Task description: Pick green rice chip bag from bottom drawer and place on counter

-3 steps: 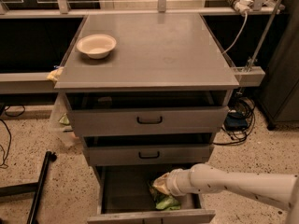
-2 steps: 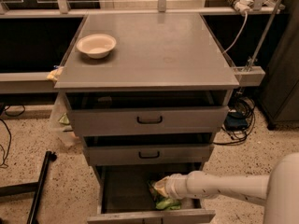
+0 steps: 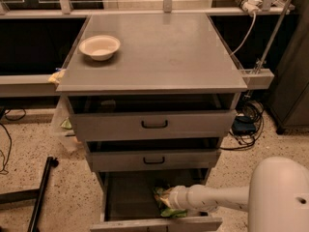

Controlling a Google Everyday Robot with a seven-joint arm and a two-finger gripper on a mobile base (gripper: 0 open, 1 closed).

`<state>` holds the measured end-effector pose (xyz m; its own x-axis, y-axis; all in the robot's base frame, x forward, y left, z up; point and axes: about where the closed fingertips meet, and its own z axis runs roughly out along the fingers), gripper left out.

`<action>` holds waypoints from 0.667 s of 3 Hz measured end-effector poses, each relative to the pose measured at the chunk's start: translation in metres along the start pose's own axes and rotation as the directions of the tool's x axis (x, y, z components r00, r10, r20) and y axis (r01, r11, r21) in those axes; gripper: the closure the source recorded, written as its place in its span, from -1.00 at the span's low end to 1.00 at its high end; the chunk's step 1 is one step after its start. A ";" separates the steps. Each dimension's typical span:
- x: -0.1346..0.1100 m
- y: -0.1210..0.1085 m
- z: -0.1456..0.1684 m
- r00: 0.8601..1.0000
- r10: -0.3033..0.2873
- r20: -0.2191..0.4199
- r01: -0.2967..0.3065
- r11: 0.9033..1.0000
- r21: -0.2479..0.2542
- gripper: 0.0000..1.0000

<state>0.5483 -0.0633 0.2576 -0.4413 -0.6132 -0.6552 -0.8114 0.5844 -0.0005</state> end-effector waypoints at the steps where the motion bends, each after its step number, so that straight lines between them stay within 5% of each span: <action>1: 0.013 -0.008 0.015 1.000 0.018 -0.004 -0.018 1.000 0.020 -0.40; 2: 0.024 -0.015 0.025 0.999 0.038 -0.006 -0.038 0.999 0.033 -0.54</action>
Offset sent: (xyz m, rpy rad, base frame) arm 0.0187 -0.0208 -0.0523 -0.0081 0.0056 -0.0852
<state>0.5593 -0.0733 0.2227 -0.4740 -0.5938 -0.6502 -0.7810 0.6246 -0.0011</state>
